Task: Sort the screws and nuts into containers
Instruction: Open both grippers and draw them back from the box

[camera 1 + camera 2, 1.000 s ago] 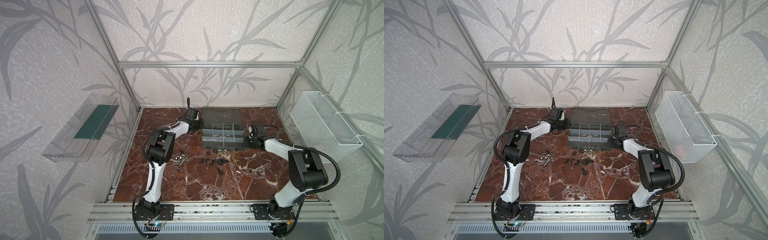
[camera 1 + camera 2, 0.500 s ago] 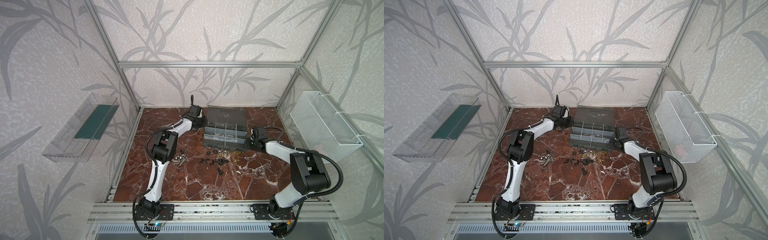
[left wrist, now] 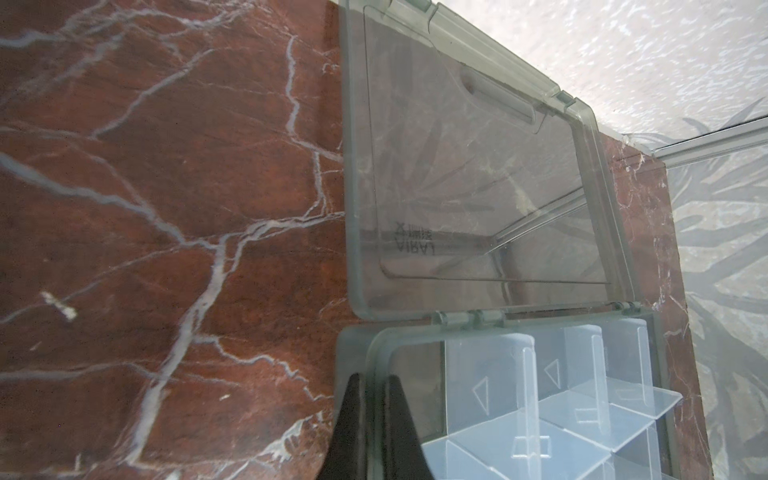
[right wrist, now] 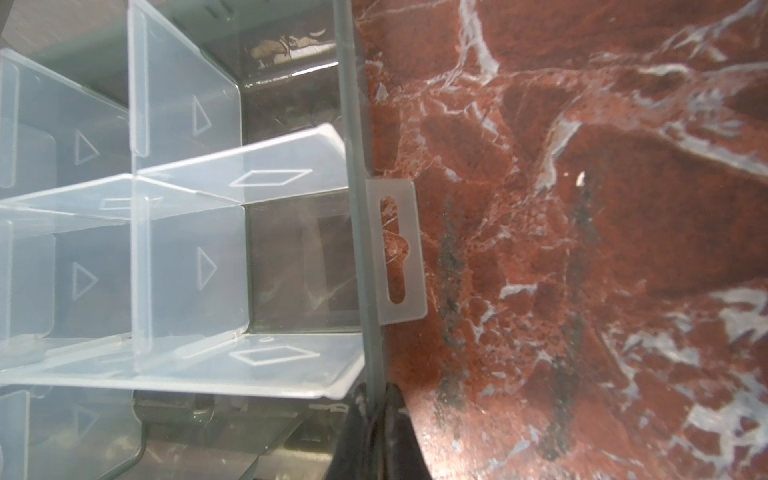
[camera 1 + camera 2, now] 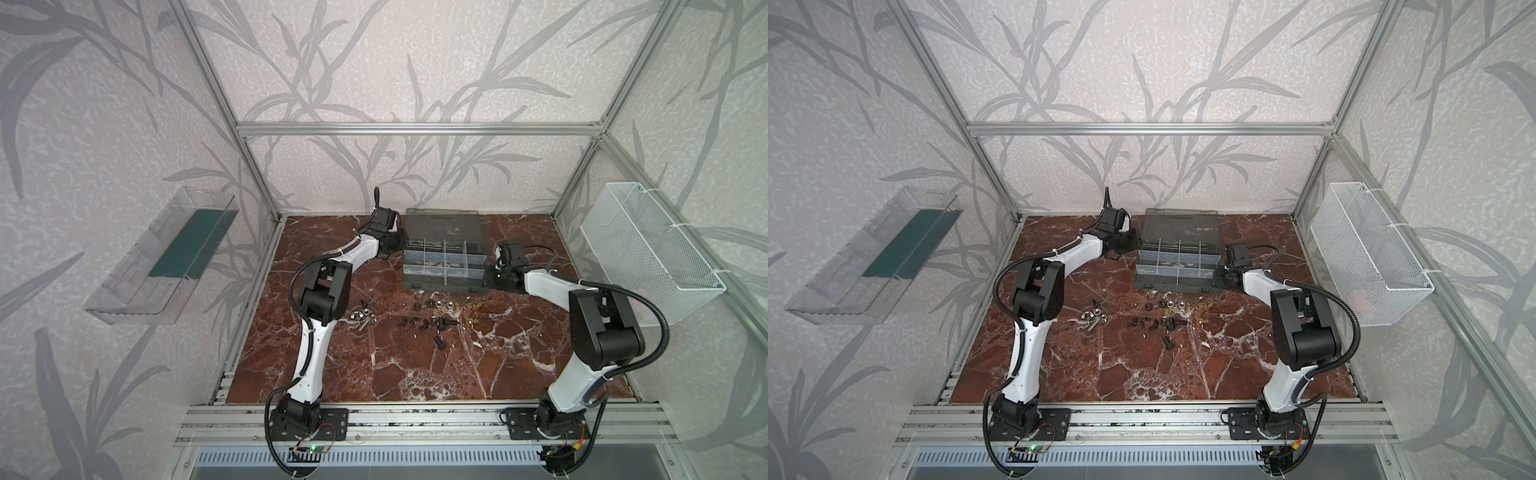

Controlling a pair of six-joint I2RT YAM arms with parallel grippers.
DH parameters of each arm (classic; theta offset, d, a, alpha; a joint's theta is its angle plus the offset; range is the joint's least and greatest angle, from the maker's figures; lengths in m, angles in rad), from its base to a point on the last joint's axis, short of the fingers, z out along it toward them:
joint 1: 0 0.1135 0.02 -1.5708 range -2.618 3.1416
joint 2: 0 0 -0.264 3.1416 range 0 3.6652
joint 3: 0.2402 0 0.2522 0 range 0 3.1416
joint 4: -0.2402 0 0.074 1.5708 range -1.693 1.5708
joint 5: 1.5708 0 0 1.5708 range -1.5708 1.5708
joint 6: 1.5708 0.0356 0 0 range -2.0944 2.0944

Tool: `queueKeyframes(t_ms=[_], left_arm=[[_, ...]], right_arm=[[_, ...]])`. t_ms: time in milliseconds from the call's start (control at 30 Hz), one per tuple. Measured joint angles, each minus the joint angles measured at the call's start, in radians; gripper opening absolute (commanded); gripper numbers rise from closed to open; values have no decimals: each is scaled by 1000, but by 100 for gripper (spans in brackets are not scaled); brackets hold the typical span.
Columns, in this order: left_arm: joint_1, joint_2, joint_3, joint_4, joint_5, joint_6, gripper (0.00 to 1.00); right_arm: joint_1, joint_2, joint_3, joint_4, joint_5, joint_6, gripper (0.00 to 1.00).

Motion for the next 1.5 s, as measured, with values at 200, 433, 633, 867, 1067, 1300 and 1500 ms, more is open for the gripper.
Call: queueKeyframes(t_ms=[200, 433, 633, 867, 1067, 1300, 1500], left_arm=[[9, 6, 3, 3, -1, -7, 13], [13, 16, 5, -3, 7, -9, 19], [13, 16, 5, -9, 12, -16, 27], [13, 16, 4, -19, 12, -10, 36], [18, -25, -30, -59, 6, 8, 58], [19, -126, -66, -134, -38, 44, 80], [19, -233, -95, -225, -92, 94, 99]], right_arm=[[0, 34, 43, -9, 0, -15, 0], [-1, 60, 78, -19, -7, -22, 3], [-1, 63, 81, -20, -10, -26, 11], [-2, 63, 87, -48, -15, -23, 19], [-2, 63, 106, -98, -15, -27, 29], [-5, 57, 170, -143, -18, -41, 45], [-8, -8, 180, -167, -26, -49, 99]])
